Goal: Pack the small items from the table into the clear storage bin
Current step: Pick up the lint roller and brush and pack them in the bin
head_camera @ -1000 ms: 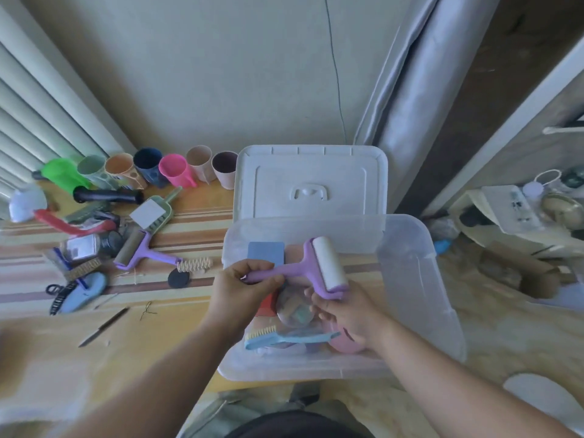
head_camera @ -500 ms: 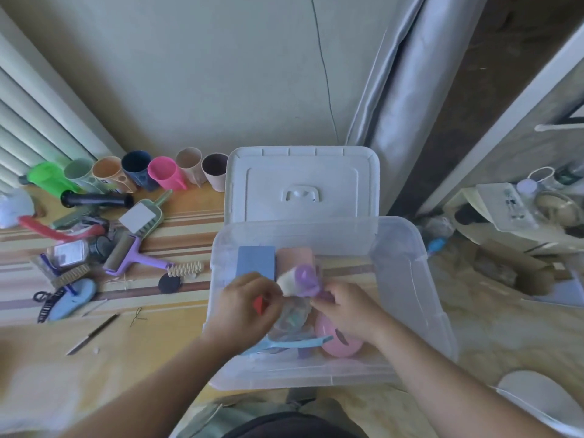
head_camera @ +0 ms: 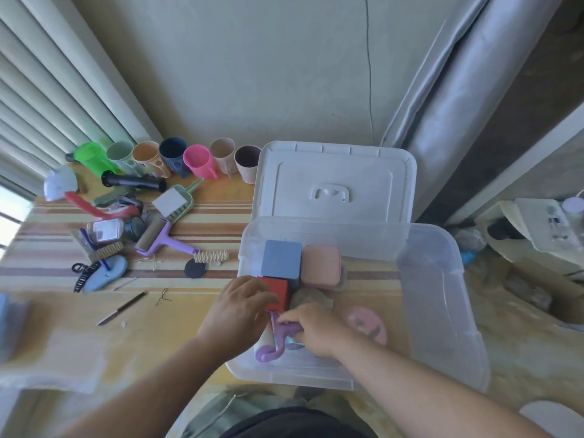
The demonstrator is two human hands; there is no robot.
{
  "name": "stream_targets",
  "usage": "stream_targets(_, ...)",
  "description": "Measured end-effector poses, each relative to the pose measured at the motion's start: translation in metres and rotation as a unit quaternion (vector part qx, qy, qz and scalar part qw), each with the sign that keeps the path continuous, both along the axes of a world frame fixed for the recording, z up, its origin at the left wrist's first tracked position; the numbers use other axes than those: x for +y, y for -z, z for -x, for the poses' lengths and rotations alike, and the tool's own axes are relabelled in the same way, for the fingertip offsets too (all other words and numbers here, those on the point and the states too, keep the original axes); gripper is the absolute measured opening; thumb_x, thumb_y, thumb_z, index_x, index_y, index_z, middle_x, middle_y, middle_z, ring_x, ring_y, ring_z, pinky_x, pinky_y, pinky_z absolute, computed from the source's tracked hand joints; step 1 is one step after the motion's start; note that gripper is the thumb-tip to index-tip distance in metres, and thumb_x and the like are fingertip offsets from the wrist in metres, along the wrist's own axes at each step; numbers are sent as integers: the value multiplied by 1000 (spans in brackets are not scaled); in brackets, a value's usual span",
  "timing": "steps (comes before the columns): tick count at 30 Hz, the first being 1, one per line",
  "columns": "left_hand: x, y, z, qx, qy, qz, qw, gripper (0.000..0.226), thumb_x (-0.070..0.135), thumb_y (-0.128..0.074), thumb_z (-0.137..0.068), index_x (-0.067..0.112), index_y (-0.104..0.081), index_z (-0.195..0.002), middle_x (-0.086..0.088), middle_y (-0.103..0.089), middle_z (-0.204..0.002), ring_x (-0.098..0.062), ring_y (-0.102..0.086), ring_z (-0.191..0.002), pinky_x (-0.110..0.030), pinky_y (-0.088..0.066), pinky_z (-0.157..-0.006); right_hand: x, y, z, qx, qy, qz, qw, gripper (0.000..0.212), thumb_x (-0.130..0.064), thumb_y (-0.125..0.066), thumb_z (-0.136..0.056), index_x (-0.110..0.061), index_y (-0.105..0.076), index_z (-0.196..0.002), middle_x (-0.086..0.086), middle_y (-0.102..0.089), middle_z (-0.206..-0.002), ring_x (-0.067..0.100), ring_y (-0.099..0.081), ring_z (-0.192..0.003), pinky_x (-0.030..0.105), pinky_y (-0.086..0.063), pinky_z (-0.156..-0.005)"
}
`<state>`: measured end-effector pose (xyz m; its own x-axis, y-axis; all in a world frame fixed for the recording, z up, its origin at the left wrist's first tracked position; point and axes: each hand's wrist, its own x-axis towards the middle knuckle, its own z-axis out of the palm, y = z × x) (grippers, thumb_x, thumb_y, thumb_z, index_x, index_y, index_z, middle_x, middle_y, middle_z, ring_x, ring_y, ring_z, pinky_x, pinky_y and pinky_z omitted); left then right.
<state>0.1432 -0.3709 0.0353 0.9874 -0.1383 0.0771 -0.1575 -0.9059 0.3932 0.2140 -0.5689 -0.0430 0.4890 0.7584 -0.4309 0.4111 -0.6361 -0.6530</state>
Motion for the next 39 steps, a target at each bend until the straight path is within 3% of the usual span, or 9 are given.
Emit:
stream_targets(5,-4,6,1,0,33,-34,999,30,7,-77,-70,30,-78,-90,7,-71,-91,-22,-66,-87,-39,-47,-101,-13,14,-4,-64,42,32,997,10,-24,-63,-102,-25,-73,-101,-11,-57,-104,10,-48,-89,12,-28,-63)
stream_targets(9,-1,9,3,55,45,-57,996,24,27,-73,-74,37,-76,-95,15,-71,-94,-16,-65,-92,-36,-33,-111,-11,10,-4,-32,16,68,997,8,-34,-62,-103,-31,-69,-105,-8,-68,-112,19,-60,-94,35,-52,-76)
stream_targets(12,-2,8,4,112,75,-112,984,30,52,-63,-76,43,-74,-102,18,-70,-97,-17,-61,-100,-43,-27,-117,-12,7,-2,-9,-11,95,995,21,-30,-65,-97,-38,-61,-116,-8,-68,-116,20,-62,-94,35,-52,-72)
stream_targets(16,0,5,1,169,117,-208,956,48,71,-55,-77,45,-66,-115,14,-70,-108,-22,-58,-115,-52,-20,-121,-13,5,1,-60,-30,120,990,9,-32,-62,-99,-30,-65,-107,-3,-70,-107,21,-62,-87,35,-53,-67)
stream_targets(19,-10,6,0,192,109,-281,934,40,60,-62,-86,41,-60,-121,7,-65,-122,-28,-51,-127,-59,-3,-125,-15,5,-3,-96,-4,125,987,22,-33,-54,-105,-29,-74,-113,-1,-73,-111,24,-64,-92,36,-55,-74)
stream_targets(23,-24,6,1,214,79,-308,924,22,40,-67,-92,40,-64,-114,1,-61,-113,-32,-48,-125,-64,10,-122,-9,7,-4,-89,-5,148,985,25,-37,-58,-106,-28,-77,-120,-1,-63,-125,24,-63,-105,43,-59,-90)
stream_targets(26,-26,4,-1,214,81,-326,917,32,33,-67,-94,44,-61,-123,-1,-60,-108,-33,-48,-121,-64,7,-122,-8,10,-6,-95,16,161,982,25,-41,-63,-102,-26,-77,-115,-1,-64,-119,24,-64,-101,39,-58,-84)
stream_targets(32,-26,7,10,246,130,-376,884,37,26,-39,-98,19,-61,-127,-2,-62,-118,-35,-40,-126,-65,-3,-119,-36,13,-14,-76,94,129,984,10,-40,-76,-94,-36,-76,-103,-13,-61,-97,15,-60,-89,31,-43,-70)
stream_targets(39,-28,2,-3,292,150,-384,863,32,25,-46,-95,24,-64,-121,-1,-61,-115,-32,-34,-118,-53,-18,-109,-31,10,-13,-63,112,138,982,11,-42,-80,-90,-36,-77,-99,-15,-62,-92,15,-62,-87,30,-45,-67)
